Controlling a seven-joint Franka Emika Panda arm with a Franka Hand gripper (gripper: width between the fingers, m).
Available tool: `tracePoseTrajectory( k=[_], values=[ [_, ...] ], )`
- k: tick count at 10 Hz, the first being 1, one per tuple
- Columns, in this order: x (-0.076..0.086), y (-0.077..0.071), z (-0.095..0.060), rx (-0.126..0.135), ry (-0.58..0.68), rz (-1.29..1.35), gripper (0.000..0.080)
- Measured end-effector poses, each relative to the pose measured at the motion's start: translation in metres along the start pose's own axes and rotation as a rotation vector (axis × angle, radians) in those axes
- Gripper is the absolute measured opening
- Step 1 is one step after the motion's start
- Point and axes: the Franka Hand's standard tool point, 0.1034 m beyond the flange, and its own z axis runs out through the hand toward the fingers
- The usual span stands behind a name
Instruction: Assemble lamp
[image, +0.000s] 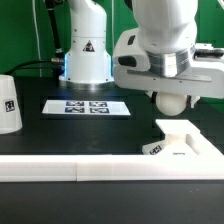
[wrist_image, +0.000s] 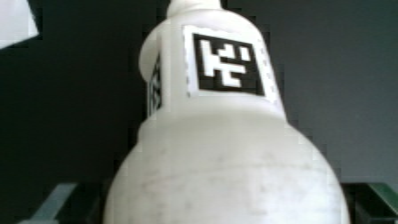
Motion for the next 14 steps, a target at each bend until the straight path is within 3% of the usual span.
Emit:
tracePoseTrajectory(
  k=[2,4,6,7,8,9,10,11,12,14],
  values=[
    [0.005,-0.005,-0.007,0.020,0.150,-0.022,0.0580],
    [-0.002,-0.004,-0.027,0.012,0.244,-0.049,0.0580],
    [-0.008,-0.012,-0.048,0.034,0.398,-0.079,0.0580],
    [-0.006,-0.018,-0.056,0.056,0.471,-0.082,0.0580],
    [-0.005,-0.024,-0.055,0.086,0.585,-0.087,0.0580],
    [-0.009,-0.027,-0.048,0.099,0.633,-0.093,0.0580],
    [-0.009,-0.033,-0.048,0.130,0.698,-0.092,0.0580],
    [-0.012,-0.037,-0.046,0.143,0.749,-0.118,0.0580],
    [-0.016,-0.037,-0.049,0.137,0.792,-0.164,0.0580],
    [-0.029,-0.041,-0.060,0.154,0.904,-0.251,0.0580]
  ],
)
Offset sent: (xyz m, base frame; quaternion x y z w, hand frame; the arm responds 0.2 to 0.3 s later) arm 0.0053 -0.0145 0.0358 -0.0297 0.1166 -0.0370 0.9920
